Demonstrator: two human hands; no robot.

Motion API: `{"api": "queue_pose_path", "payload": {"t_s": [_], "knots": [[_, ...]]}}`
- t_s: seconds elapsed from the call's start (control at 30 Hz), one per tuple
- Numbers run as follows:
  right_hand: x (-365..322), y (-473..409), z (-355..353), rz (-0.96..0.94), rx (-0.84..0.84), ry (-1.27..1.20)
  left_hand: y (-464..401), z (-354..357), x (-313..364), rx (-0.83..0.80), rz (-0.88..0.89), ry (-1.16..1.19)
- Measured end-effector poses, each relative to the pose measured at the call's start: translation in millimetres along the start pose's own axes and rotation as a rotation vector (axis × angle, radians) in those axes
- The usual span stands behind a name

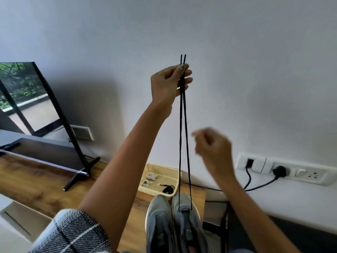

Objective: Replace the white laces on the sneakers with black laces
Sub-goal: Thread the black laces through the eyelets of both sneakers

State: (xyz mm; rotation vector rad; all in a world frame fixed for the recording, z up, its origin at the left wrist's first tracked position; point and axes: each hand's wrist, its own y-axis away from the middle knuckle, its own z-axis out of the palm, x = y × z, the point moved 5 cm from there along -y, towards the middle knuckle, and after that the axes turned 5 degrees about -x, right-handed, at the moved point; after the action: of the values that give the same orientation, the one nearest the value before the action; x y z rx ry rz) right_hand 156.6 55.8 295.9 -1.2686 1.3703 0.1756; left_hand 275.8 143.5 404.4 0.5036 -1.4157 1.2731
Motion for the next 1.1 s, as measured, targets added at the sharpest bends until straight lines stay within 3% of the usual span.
{"api": "queue_pose_path", "payload": {"t_s": [0.07,0.17,0.43,1.1], "knots": [[-48,-32,-35,-0.163,0.185,-0.109,4,2,4,-0.002,0.002,0.003],[-94,-79,-59,-0.276,0.247,-0.097,10,6,11,-0.002,0.020,-0.008],[-98,-127,-40,-0.084,-0.121,-0.078,20,11,19,0.004,0.044,-0.029],[-109,-121,-42,-0.013,-0.187,-0.109,22,12,28,-0.093,0.076,-0.097]]}}
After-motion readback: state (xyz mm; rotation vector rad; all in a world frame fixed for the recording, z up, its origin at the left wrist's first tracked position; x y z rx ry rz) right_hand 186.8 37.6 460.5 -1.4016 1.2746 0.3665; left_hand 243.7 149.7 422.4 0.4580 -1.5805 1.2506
